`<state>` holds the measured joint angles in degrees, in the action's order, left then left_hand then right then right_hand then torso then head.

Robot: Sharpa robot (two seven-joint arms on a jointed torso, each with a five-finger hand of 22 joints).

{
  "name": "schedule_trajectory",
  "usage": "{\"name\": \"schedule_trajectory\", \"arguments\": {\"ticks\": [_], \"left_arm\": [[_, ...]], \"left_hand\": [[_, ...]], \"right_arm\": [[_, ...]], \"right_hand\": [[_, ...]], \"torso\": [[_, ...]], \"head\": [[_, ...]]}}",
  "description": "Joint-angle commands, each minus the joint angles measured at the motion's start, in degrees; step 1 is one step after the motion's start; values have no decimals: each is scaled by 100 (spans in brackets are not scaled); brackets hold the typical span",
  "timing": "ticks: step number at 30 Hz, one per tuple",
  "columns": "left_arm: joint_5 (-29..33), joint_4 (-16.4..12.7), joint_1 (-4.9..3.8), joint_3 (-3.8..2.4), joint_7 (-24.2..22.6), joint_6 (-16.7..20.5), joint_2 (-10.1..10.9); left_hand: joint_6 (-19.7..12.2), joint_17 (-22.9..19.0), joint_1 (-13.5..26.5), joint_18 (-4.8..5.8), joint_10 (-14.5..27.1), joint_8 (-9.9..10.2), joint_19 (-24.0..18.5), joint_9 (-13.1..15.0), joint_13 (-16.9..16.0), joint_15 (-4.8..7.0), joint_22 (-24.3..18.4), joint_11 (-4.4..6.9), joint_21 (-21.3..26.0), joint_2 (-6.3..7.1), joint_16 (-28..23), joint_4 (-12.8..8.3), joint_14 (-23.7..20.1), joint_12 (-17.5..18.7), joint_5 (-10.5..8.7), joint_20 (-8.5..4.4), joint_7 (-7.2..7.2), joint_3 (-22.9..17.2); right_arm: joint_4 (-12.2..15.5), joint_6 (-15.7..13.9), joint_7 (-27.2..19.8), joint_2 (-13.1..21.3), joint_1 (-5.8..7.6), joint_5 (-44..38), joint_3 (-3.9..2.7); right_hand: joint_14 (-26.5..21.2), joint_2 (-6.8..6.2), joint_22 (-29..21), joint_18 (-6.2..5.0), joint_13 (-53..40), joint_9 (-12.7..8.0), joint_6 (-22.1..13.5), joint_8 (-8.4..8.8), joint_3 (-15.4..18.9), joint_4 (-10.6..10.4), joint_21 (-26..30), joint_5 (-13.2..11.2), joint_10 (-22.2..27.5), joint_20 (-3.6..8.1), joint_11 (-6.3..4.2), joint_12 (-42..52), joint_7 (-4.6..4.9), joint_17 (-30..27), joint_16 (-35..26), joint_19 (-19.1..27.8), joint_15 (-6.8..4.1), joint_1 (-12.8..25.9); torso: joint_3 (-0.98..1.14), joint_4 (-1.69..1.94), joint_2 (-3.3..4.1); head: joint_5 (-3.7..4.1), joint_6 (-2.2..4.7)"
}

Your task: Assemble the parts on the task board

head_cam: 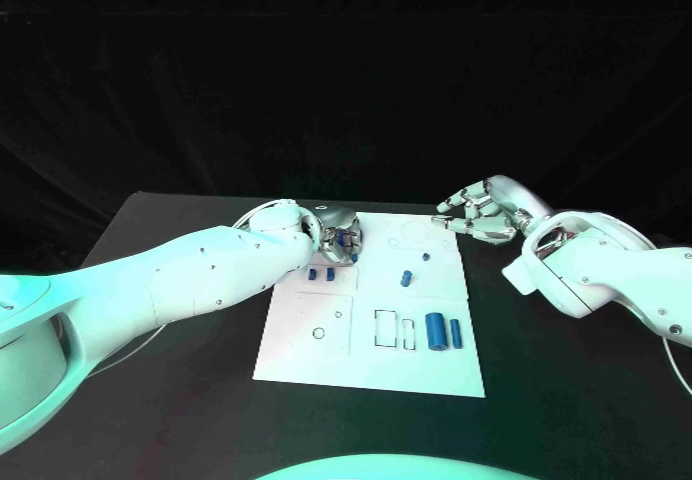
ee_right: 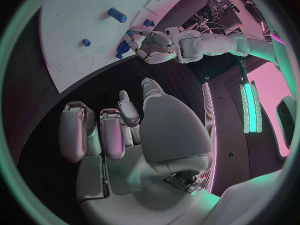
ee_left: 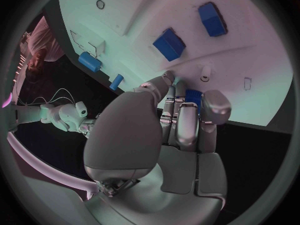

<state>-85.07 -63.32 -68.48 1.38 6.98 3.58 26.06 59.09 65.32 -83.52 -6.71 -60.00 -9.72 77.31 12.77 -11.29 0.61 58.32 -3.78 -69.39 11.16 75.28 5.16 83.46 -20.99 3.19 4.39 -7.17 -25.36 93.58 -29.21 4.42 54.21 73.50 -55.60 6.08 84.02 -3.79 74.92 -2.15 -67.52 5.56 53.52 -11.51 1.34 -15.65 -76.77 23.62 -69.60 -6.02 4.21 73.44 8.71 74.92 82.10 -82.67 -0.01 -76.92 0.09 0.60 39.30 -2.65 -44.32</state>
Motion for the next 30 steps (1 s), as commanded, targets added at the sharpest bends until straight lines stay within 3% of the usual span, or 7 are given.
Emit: {"name": "schedule_trajectory", "arguments": {"ticks": [1,30], "left_arm": [[40,16,18,3,-86,31,-22],[71,-1,24,2,-128,-122,-26]], "left_hand": [[45,-5,16,38,-13,36,27,-5,14,7,4,1,-12,-52,12,8,28,18,-25,1,12,-33],[200,-18,60,43,-142,24,15,-31,63,27,76,31,-72,-72,46,-35,35,36,-25,-10,42,-85]], "right_arm": [[4,19,-50,-8,-3,-22,0],[-12,32,-45,-32,-6,-22,0]], "right_hand": [[287,33,762,-117,-4,-8,14,-21,26,-4,34,27,24,15,-17,-19,2,276,-33,37,-27,-3],[288,38,763,-116,-8,-7,21,-27,28,-4,36,40,18,16,-19,-16,-1,279,-32,35,-28,-8]], "torso": [[0,3,5],[0,7,-1]], "head": [[9,-9],[-3,-38]]}}
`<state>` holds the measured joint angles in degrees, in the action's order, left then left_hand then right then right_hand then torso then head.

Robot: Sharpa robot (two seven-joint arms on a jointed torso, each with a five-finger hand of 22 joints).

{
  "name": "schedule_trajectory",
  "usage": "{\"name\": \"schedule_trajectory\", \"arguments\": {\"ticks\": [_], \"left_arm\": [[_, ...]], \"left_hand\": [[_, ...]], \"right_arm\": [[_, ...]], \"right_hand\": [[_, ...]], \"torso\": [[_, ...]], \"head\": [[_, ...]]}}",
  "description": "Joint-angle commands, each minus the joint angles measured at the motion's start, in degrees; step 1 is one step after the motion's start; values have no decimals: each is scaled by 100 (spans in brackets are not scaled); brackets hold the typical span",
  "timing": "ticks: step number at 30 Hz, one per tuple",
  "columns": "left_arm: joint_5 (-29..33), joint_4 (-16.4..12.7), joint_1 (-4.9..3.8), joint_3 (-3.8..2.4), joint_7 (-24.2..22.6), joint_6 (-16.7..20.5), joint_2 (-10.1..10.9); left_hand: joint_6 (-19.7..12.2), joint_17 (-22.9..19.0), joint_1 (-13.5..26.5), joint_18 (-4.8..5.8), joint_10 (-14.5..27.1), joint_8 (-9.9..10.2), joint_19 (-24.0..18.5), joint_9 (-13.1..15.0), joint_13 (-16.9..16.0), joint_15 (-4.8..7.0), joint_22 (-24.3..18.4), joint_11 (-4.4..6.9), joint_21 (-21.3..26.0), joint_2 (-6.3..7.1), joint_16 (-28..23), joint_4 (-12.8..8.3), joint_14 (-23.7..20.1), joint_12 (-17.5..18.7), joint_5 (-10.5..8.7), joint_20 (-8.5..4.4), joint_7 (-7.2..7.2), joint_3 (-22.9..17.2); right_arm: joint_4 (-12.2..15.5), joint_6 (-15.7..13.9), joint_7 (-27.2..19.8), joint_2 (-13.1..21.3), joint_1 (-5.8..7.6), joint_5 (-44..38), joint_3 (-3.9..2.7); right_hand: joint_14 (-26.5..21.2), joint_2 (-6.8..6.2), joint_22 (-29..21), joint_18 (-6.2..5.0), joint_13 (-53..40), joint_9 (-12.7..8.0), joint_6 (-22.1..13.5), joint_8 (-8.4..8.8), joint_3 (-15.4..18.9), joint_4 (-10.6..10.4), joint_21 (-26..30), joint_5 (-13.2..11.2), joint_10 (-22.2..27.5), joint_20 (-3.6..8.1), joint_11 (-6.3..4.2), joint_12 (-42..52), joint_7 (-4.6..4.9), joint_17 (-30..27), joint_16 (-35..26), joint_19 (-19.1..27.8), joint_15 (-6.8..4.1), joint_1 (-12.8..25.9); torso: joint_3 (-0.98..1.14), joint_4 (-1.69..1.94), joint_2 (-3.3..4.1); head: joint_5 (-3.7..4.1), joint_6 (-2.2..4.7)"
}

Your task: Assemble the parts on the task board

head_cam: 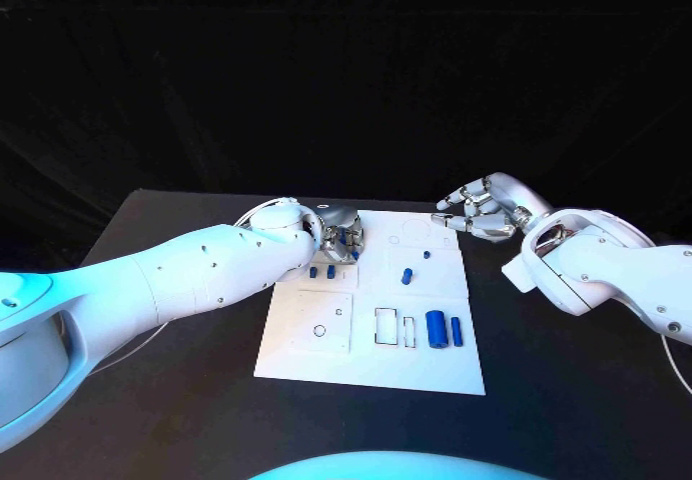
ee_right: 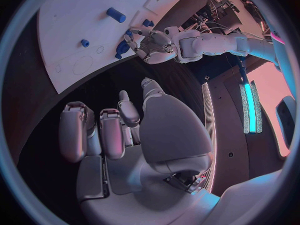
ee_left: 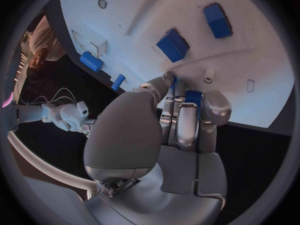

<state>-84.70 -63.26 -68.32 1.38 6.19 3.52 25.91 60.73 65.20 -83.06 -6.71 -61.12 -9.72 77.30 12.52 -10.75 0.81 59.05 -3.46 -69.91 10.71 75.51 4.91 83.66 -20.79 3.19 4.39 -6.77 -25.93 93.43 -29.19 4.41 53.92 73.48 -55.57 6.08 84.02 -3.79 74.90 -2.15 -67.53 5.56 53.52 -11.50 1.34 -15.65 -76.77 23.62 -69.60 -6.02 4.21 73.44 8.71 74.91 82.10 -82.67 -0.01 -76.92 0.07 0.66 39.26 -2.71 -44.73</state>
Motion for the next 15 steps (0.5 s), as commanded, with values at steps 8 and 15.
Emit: {"name": "schedule_trajectory", "arguments": {"ticks": [8,15], "left_arm": [[35,3,8,2,-39,-97,-10],[25,4,8,1,-74,-14,-10]], "left_hand": [[79,-9,19,45,-77,33,9,-22,32,13,19,6,-36,-60,38,-30,19,38,-26,-17,0,-65],[342,25,-162,66,-376,-10,47,-22,54,70,162,68,-148,-250,100,-239,45,60,-24,-56,18,-267]], "right_arm": [[2,20,-51,-6,-4,-25,0],[-1,17,-57,-11,-4,-25,0]], "right_hand": [[288,38,764,-117,-8,-7,21,-27,28,-4,36,41,19,16,-19,-16,-1,280,-32,36,-28,-8],[288,38,764,-117,-8,-7,21,-27,28,-4,36,41,19,16,-19,-16,-1,280,-32,36,-28,-8]], "torso": [[0,-4,1],[-2,-3,1]], "head": [[5,-4],[4,-3]]}}
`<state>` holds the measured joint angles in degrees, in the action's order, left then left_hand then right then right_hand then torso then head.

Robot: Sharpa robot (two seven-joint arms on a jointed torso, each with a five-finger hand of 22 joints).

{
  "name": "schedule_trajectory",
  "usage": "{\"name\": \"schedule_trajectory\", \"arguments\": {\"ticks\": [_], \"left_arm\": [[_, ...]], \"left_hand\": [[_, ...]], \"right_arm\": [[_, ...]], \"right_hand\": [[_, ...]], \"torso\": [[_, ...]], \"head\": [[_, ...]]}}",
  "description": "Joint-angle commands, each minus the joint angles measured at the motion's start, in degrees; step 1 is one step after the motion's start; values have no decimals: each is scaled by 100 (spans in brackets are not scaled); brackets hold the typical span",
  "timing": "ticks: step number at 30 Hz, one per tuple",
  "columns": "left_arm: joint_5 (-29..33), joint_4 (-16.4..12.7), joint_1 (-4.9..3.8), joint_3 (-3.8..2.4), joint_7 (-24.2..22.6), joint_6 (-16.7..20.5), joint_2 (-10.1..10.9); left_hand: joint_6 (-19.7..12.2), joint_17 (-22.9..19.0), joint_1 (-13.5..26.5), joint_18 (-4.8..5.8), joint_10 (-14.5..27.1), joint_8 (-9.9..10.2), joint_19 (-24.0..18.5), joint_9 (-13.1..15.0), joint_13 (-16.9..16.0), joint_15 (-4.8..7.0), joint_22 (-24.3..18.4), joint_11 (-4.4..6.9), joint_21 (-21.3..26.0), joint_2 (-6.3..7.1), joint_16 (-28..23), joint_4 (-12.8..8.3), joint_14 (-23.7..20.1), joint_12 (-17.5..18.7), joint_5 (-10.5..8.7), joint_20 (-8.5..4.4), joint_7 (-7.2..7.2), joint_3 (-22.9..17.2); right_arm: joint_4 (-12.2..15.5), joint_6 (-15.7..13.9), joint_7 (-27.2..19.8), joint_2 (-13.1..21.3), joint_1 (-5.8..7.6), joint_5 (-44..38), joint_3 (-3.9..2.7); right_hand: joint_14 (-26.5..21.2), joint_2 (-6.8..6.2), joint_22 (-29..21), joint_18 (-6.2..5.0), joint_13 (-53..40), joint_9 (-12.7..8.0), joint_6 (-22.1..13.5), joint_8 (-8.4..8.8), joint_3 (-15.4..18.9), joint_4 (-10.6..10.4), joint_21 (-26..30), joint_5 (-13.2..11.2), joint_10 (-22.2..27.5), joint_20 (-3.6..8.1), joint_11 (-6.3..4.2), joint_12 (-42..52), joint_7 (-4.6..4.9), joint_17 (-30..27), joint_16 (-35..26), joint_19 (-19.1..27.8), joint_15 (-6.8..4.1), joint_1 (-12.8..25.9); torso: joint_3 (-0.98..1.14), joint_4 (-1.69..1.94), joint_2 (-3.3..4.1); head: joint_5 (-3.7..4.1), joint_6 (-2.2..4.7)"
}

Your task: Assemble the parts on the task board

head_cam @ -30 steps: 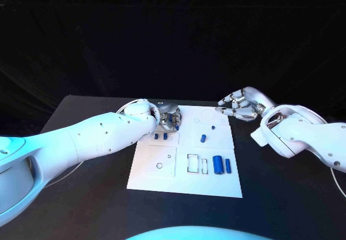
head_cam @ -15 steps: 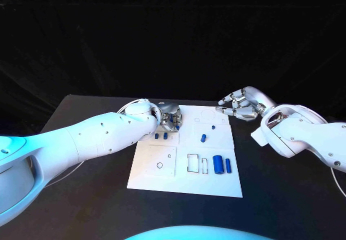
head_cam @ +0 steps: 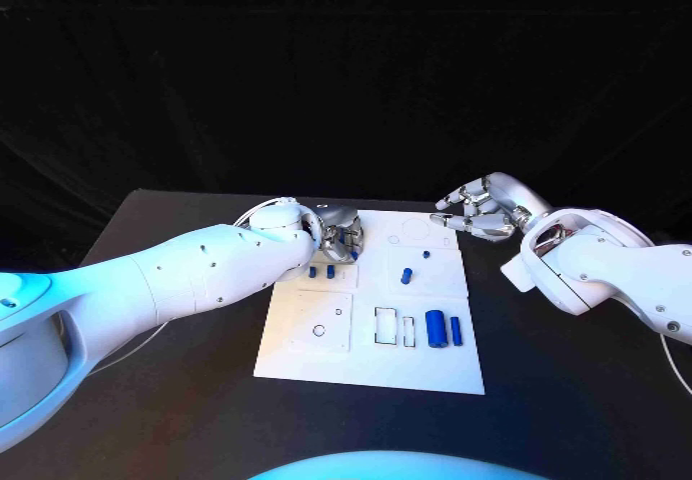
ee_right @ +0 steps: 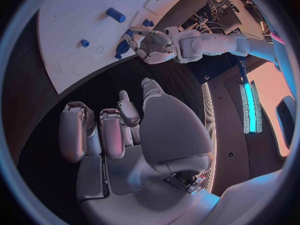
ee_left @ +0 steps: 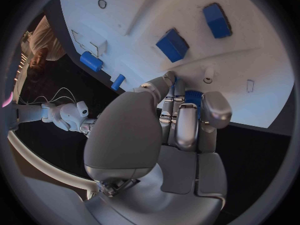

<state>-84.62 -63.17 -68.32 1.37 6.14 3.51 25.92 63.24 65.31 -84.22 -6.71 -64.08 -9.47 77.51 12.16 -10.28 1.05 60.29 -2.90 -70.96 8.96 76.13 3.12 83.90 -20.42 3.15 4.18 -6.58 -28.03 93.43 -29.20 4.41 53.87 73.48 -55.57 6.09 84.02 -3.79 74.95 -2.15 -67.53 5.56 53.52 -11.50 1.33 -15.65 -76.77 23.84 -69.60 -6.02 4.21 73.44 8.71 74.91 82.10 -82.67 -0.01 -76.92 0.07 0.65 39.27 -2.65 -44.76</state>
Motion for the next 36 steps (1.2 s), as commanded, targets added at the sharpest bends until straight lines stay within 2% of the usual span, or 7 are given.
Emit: {"name": "schedule_trajectory", "arguments": {"ticks": [1,11,18,21,24,28,36], "left_arm": [[16,-6,9,3,-83,7,-11],[127,-37,9,-13,-193,236,24],[327,-215,7,-49,-190,322,200],[424,-324,1,-90,-167,321,309],[536,-464,-18,-159,-119,297,456],[630,-603,-54,-211,-53,244,618],[712,-734,-97,-249,37,203,847]], "left_hand": [[142,20,-56,71,-134,-45,37,18,7,53,68,22,-66,-88,47,-91,26,31,-21,-41,4,-76],[247,10,65,82,-290,20,46,-10,50,64,136,33,-124,-78,74,-191,35,221,-21,-64,6,-116],[257,2,126,81,-315,54,38,-24,65,57,133,24,-124,-58,78,-201,35,289,-21,-61,-3,-111],[268,-18,168,81,-335,71,36,-31,73,55,137,23,-127,-45,72,-201,31,324,-21,-58,-3,-103],[281,-39,214,81,-358,89,33,-38,80,54,140,22,-129,-28,66,-197,27,363,-21,-56,-2,-92],[291,-62,266,80,-379,110,29,-48,88,52,137,21,-128,-9,59,-188,22,406,-22,-54,1,-79],[296,-77,296,81,-391,122,30,-53,92,51,143,21,-132,1,54,-179,18,429,-22,-52,2,-72]], "right_arm": [[-1,18,-58,-7,-3,-26,0],[-6,15,-61,-11,-5,-26,0],[-20,13,-64,-10,-8,-26,0],[-24,12,-63,-6,-9,-26,0],[-25,9,-61,-1,-9,-26,0],[-24,9,-58,6,-9,-26,0],[-26,13,-53,14,-10,-26,0]], "right_hand": [[288,38,760,-116,-7,-8,21,-27,28,-4,36,18,19,16,-19,-16,-1,280,-32,36,-28,-8],[288,38,760,-116,-7,-8,21,-27,28,-4,36,18,19,16,-19,-16,-1,280,-32,36,-28,-8],[288,38,760,-116,-7,-8,21,-27,28,-4,36,18,19,16,-19,-16,-1,280,-32,36,-28,-8],[288,38,760,-116,-7,-8,21,-27,28,-4,36,18,19,16,-19,-16,-1,280,-32,36,-28,-8],[288,38,760,-116,-7,-8,21,-27,28,-4,36,18,19,16,-19,-16,-1,280,-32,36,-28,-8],[288,38,760,-116,-7,-8,21,-27,28,-4,36,18,19,16,-19,-16,-1,280,-32,36,-28,-8],[288,40,758,-117,-10,-8,30,-35,37,-6,41,27,11,17,-22,-11,-3,276,-37,36,-30,-9]], "torso": [[-1,-1,0],[-3,4,-6],[-1,11,-12],[2,19,-17],[0,14,-11],[-2,16,-10],[-9,11,-1]], "head": [[-5,1],[-10,11],[-10,32],[-19,43],[-33,64],[-43,74],[-54,71]]}}
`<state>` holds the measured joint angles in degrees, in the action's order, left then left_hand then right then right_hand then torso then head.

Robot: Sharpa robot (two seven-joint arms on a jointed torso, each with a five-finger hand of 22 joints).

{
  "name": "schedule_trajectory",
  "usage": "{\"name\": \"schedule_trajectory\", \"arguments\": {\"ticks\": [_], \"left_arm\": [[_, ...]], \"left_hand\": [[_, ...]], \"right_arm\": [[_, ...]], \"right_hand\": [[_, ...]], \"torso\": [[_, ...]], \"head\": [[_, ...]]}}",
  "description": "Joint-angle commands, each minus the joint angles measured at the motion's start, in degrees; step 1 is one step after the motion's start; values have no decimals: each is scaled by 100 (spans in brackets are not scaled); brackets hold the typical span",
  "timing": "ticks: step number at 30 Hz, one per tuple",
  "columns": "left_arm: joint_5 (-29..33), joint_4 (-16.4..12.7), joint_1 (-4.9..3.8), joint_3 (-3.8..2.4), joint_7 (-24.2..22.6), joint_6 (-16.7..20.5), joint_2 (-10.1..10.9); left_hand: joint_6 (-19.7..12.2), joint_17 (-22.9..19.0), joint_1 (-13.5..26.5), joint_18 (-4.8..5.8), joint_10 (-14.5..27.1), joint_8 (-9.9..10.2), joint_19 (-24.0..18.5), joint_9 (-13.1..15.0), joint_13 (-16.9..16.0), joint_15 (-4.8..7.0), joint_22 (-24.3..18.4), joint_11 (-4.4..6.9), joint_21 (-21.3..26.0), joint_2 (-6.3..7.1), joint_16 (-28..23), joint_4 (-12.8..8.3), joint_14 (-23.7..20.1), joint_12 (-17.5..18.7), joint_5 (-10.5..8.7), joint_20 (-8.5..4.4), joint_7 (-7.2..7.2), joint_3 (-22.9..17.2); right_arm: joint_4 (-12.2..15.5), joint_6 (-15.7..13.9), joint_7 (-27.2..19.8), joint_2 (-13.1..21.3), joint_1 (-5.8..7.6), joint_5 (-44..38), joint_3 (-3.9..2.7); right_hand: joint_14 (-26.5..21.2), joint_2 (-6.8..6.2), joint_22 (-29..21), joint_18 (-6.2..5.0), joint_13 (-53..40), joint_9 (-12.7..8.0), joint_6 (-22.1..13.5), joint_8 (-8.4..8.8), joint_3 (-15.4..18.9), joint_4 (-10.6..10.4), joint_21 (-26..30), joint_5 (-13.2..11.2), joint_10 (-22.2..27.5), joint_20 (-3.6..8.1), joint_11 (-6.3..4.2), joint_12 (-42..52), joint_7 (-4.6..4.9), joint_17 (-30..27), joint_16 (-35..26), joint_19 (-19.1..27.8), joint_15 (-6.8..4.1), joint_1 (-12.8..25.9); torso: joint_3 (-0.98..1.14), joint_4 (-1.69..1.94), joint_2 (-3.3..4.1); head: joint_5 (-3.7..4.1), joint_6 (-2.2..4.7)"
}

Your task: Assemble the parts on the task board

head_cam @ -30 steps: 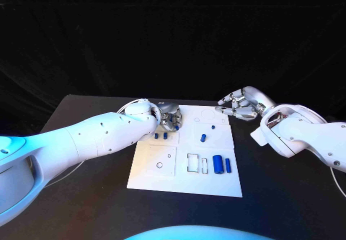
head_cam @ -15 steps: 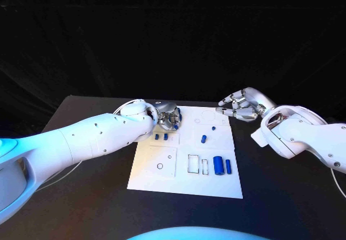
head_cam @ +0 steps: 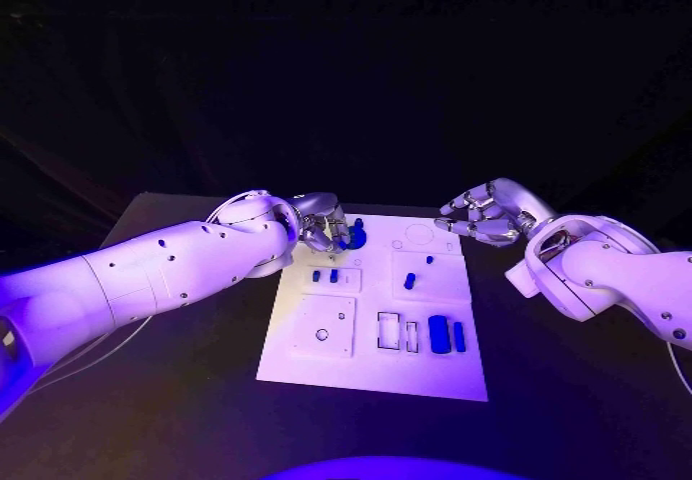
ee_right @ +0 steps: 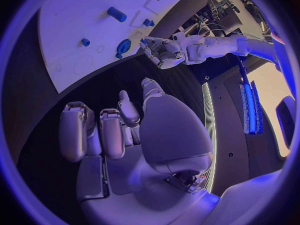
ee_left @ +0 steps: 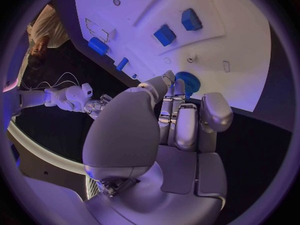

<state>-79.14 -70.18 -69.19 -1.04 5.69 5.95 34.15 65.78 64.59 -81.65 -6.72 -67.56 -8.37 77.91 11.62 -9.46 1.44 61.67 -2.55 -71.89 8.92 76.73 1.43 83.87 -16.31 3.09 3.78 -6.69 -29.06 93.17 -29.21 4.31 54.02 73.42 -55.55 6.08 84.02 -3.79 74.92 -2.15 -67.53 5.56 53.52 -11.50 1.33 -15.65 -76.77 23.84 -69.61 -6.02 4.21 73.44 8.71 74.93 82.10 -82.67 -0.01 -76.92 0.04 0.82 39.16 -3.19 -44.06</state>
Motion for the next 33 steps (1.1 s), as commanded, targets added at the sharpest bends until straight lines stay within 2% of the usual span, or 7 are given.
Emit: {"name": "schedule_trajectory", "arguments": {"ticks": [1,5,11,33], "left_arm": [[169,-32,-12,-10,92,-54,42],[183,-2,-16,-12,125,-128,83],[200,46,-12,-12,141,-250,109],[148,213,23,-3,173,-563,63]], "left_hand": [[44,-6,47,81,-47,15,-11,-1,10,12,6,-14,-39,6,-5,-7,21,25,-15,-12,15,31],[46,-5,52,81,-50,18,-11,-2,11,12,7,-14,-40,8,-4,-6,21,29,-15,-12,15,33],[48,-15,75,81,-59,30,-11,-7,15,12,8,-15,-41,20,-7,0,19,51,-16,-11,16,39],[50,-49,84,80,-65,37,-15,-10,16,11,1,-14,-36,26,-24,1,10,63,-15,-11,16,42]], "right_arm": [[-1,15,-44,0,-4,-27,0],[-3,17,-43,0,-4,-27,0],[-6,20,-43,-13,-4,-27,0],[-9,24,-43,-28,-6,-27,0]], "right_hand": [[288,40,761,-117,-10,-8,29,-35,37,-6,41,28,11,17,-22,-11,-3,274,-37,36,-30,-9],[288,40,761,-117,-10,-8,29,-35,37,-6,41,28,11,17,-22,-11,-3,274,-37,36,-30,-9],[288,40,761,-117,-10,-8,29,-35,37,-6,41,28,11,17,-22,-11,-3,274,-37,36,-30,-9],[290,39,760,-118,-9,-8,30,-37,40,-7,44,29,12,18,-22,-11,-4,277,-35,36,-31,-9]], "torso": [[-8,-9,11],[0,-12,9],[-2,-24,21],[1,-16,9]], "head": [[-3,2],[-14,-3],[-57,1],[-38,-32]]}}
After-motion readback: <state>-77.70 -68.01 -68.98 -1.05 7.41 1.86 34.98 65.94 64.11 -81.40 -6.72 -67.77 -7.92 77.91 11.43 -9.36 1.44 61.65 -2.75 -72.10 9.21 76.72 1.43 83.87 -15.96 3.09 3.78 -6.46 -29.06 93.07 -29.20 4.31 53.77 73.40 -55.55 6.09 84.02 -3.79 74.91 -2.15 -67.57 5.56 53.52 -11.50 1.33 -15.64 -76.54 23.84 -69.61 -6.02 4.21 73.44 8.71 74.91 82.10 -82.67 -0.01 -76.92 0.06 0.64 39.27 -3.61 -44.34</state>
